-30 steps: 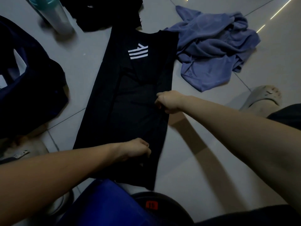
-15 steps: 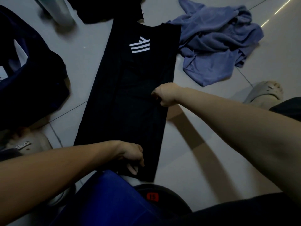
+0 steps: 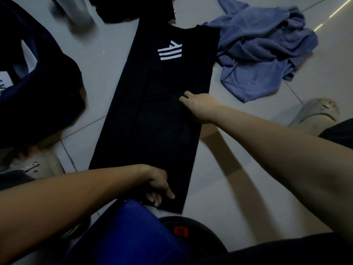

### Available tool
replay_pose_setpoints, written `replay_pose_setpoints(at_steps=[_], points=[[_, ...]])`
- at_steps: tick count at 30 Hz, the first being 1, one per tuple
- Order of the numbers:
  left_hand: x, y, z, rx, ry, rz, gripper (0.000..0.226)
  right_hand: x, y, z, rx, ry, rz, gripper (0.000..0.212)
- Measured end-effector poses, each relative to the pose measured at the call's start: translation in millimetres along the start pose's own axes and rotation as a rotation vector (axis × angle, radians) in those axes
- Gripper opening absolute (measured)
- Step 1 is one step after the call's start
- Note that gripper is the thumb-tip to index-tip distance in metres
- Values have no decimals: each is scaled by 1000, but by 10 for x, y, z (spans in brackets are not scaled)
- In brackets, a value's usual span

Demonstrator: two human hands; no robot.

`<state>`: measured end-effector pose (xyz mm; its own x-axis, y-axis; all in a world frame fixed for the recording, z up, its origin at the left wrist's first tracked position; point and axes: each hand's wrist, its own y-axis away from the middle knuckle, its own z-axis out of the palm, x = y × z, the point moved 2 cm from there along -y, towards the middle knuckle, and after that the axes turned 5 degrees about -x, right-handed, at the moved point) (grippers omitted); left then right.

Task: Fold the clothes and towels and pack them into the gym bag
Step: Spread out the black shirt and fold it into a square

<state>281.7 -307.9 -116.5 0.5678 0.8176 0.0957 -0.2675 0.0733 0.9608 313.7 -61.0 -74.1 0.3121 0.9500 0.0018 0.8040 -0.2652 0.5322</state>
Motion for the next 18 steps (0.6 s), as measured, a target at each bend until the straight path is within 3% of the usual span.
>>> replay_pose_setpoints(at_steps=[3, 5, 7, 9, 11, 14, 16, 18], points=[[25, 122, -88, 3, -82, -43, 48, 12, 108, -51, 115, -14, -62, 37], [-1, 235, -243, 51, -138, -23, 38, -25, 184, -13, 179, -9, -121, 20], [-54, 356, -455, 135, -172, 63, 32, -113, 264, 122, 178, -23, -124, 21], [-115, 479, -682, 316, -237, 211, 28, -259, 327, 310, 89, -59, -117, 28], [-203, 619, -870, 610, -409, 335, 24, -379, 366, 456, -59, -53, -101, 42], [-414, 707, -996, 962, -721, 358, 33, -476, 451, 451, 32, -5, -111, 41], [-571, 634, -1001, 1009, -823, 368, 40, -589, 555, 466, 147, 18, -197, 38], [-702, 514, -978, 967, -858, 371, 41, -771, 665, 557, 65, 19, -274, 44]])
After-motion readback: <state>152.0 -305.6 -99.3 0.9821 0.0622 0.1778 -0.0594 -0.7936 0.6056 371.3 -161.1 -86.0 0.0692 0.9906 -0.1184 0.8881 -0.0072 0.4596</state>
